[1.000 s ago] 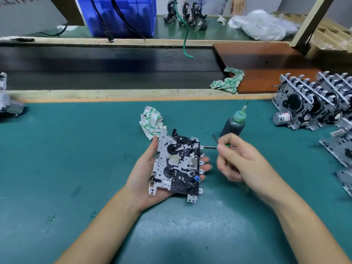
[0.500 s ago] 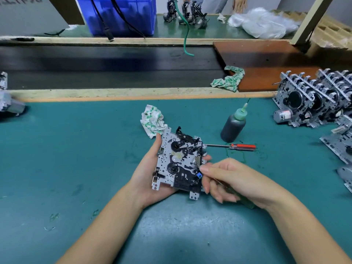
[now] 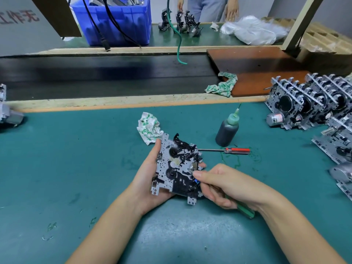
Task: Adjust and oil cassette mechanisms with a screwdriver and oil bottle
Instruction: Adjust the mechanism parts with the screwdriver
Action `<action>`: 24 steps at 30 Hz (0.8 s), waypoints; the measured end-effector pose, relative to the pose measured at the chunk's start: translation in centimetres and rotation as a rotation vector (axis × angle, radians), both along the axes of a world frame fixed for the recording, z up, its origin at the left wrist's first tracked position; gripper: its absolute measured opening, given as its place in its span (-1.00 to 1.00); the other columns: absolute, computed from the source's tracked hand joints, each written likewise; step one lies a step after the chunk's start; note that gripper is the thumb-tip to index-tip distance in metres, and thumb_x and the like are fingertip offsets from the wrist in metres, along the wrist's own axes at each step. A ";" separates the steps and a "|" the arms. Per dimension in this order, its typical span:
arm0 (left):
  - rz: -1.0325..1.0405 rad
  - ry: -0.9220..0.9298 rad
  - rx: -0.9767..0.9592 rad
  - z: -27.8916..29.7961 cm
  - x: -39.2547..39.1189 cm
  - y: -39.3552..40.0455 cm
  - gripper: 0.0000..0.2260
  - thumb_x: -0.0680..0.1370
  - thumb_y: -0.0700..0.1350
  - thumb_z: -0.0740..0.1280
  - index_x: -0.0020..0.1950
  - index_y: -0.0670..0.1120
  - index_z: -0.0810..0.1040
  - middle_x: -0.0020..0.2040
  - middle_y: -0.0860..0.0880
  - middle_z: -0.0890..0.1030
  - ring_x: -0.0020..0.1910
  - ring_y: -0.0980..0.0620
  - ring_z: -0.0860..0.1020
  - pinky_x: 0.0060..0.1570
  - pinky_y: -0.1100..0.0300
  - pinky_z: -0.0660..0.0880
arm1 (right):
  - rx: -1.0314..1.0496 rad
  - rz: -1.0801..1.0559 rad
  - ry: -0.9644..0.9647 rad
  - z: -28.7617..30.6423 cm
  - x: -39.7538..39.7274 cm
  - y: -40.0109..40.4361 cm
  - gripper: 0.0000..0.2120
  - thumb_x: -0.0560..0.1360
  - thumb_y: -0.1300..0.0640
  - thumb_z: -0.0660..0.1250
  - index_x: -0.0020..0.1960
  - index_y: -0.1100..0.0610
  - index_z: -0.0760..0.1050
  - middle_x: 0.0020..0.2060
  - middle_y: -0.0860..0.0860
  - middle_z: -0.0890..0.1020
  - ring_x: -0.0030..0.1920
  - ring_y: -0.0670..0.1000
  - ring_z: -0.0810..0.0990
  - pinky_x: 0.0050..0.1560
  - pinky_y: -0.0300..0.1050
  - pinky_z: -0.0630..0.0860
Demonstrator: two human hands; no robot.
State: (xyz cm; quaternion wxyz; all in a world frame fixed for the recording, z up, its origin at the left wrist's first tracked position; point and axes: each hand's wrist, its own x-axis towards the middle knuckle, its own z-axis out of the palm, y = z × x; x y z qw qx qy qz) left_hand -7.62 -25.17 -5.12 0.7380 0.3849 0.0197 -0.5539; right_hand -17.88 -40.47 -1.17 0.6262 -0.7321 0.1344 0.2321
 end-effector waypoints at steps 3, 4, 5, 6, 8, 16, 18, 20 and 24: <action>0.018 -0.012 0.007 0.2 -0.1 -0.1 -0.38 0.51 0.32 0.09 0.04 -0.15 0.69 0.13 -0.23 0.62 0.09 -0.13 0.63 -0.05 0.04 0.61 | 0.000 0.027 0.016 0.1 0.0 0.0 -0.42 0.62 -0.01 0.08 -0.55 0.11 0.37 -0.73 -0.01 0.35 -0.71 -0.09 0.25 -0.48 -0.16 0.19; 0.025 -0.014 0.009 0.2 -0.2 -0.2 -0.39 0.50 0.32 0.10 0.03 -0.15 0.69 0.13 -0.23 0.63 0.08 -0.13 0.63 -0.05 0.05 0.61 | 0.005 0.028 0.018 0.1 0.1 0.0 -0.41 0.63 -0.01 0.07 -0.56 0.11 0.37 -0.74 -0.01 0.34 -0.71 -0.09 0.24 -0.47 -0.16 0.19; 0.031 -0.014 0.012 0.3 -0.2 -0.2 -0.39 0.50 0.32 0.11 0.03 -0.15 0.70 0.13 -0.22 0.63 0.08 -0.13 0.63 -0.05 0.06 0.61 | 0.009 0.025 0.021 0.0 0.1 0.1 -0.39 0.63 0.00 0.06 -0.58 0.09 0.36 -0.75 -0.01 0.32 -0.71 -0.09 0.22 -0.48 -0.17 0.19; 0.036 -0.014 0.016 0.3 -0.2 -0.2 -0.40 0.49 0.31 0.13 0.02 -0.15 0.70 0.13 -0.22 0.63 0.08 -0.12 0.63 -0.05 0.06 0.61 | 0.011 0.019 0.022 0.0 0.1 0.1 -0.36 0.64 0.00 0.05 -0.62 0.06 0.35 -0.76 -0.02 0.29 -0.72 -0.09 0.20 -0.51 -0.20 0.18; 0.046 -0.014 0.020 0.3 -0.3 -0.2 -0.41 0.48 0.31 0.14 0.02 -0.15 0.70 0.12 -0.21 0.63 0.07 -0.12 0.63 -0.07 0.05 0.61 | 0.000 0.018 0.023 -0.1 0.2 0.0 -0.32 0.64 0.01 0.05 -0.66 0.05 0.33 -0.78 -0.03 0.23 -0.72 -0.08 0.14 -0.57 -0.26 0.14; 0.057 -0.030 0.009 0.1 -0.3 -0.2 -0.41 0.51 0.31 0.11 -0.01 -0.13 0.71 0.10 -0.20 0.65 0.06 -0.11 0.64 -0.08 0.05 0.61 | -0.024 0.070 0.044 -0.5 0.5 -0.6 -0.38 0.62 -0.07 0.08 -0.62 0.03 0.24 -0.74 -0.03 0.17 -0.70 -0.08 0.09 -0.59 -0.30 0.03; 0.053 -0.042 0.017 0.1 -0.3 -0.3 -0.41 0.51 0.31 0.10 0.02 -0.13 0.70 0.12 -0.21 0.63 0.09 -0.12 0.62 -0.02 0.05 0.60 | -0.028 0.090 0.052 -0.5 0.5 -0.8 -0.39 0.61 -0.08 0.08 -0.61 0.03 0.23 -0.74 -0.03 0.17 -0.71 -0.08 0.09 -0.58 -0.29 0.04; 0.056 -0.056 0.026 0.1 -0.4 -0.3 -0.42 0.48 0.31 0.12 0.02 -0.12 0.70 0.12 -0.20 0.63 0.10 -0.12 0.62 -0.03 0.06 0.60 | -0.030 0.100 0.059 -0.4 0.4 -0.9 -0.39 0.61 -0.08 0.08 -0.61 0.03 0.23 -0.74 -0.04 0.17 -0.71 -0.09 0.09 -0.58 -0.29 0.04; 0.072 -0.068 0.030 0.0 -0.4 -0.3 -0.43 0.47 0.31 0.14 0.00 -0.12 0.70 0.11 -0.20 0.64 0.08 -0.12 0.63 -0.10 0.06 0.61 | -0.063 0.102 0.042 -0.3 0.3 -0.8 -0.39 0.61 -0.09 0.08 -0.60 0.05 0.23 -0.73 -0.03 0.17 -0.70 -0.08 0.09 -0.58 -0.30 0.04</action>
